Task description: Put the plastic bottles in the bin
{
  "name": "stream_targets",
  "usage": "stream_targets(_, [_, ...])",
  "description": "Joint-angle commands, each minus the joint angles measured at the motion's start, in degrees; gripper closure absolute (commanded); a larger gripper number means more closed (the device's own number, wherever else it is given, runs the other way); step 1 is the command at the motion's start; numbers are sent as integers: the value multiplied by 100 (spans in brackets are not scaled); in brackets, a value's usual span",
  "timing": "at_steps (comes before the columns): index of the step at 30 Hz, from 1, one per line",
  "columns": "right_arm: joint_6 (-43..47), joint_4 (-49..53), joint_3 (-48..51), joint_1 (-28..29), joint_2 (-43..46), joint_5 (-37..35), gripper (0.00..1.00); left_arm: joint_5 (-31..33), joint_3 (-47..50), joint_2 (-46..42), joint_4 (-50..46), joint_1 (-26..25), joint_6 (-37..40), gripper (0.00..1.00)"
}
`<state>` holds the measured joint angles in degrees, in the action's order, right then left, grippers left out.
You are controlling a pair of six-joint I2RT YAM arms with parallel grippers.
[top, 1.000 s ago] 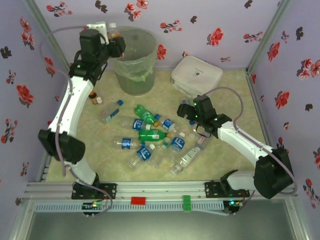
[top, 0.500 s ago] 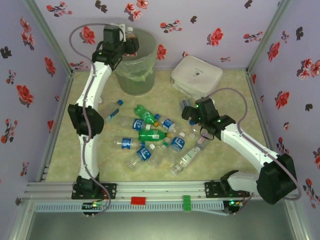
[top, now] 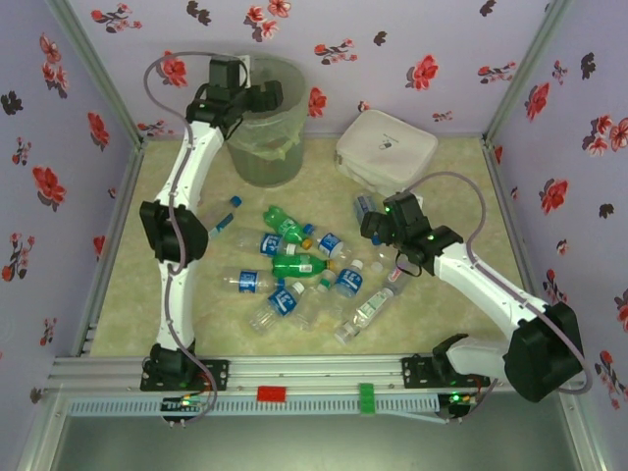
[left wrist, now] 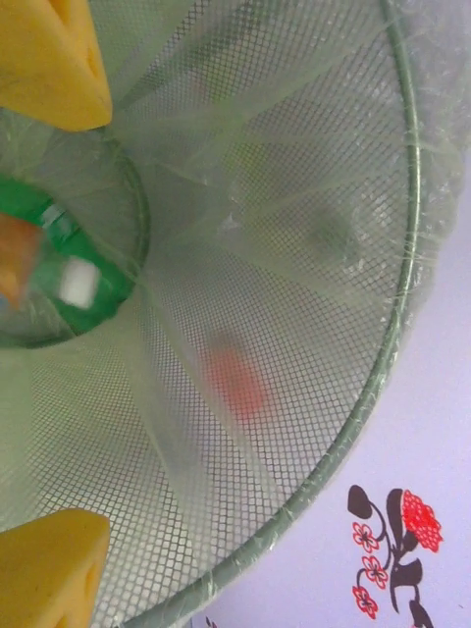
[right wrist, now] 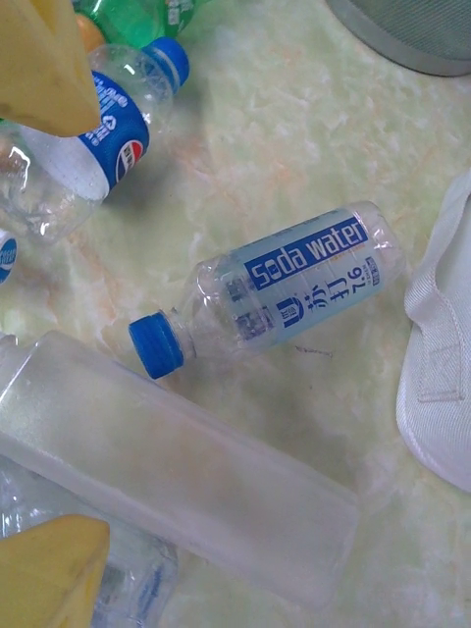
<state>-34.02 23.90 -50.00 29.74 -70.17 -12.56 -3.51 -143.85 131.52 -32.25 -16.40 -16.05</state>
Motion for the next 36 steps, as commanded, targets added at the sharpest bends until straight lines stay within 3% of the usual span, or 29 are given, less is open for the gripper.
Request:
stream_targets(1, [641, -190, -309, 23, -219, -142, 0, 16, 62, -707, 2, -22, 85, 0])
stream_targets(6, [1122, -54, -998, -44, -1115, -175, 0, -8, 1462, -1825, 512, -39, 25, 0])
stream_targets(17, [1786, 1479, -3436, -161, -3766, -536, 0, -36, 6593, -4984, 2654, -46, -710, 0])
stream_targets(24, [1956, 1667, -4271, -313, -4834, -187, 1, 45, 8101, -5826, 2777, -42, -1180, 0])
stream_targets(27, [1879, 1635, -4472, -395, -5059, -81, 3, 704, 8406, -5878, 2528, -45, -1597, 0])
stream_targets(30, [1820, 1641, -4646, -442, -5284, 83, 11, 1316, 8421, -5785, 1829, -44, -1825, 0])
stream_targets(36, [1669, 1543, -4824, -460, -5644, 244, 20, 1357, 8799, -5659, 1426, -41, -1910, 0])
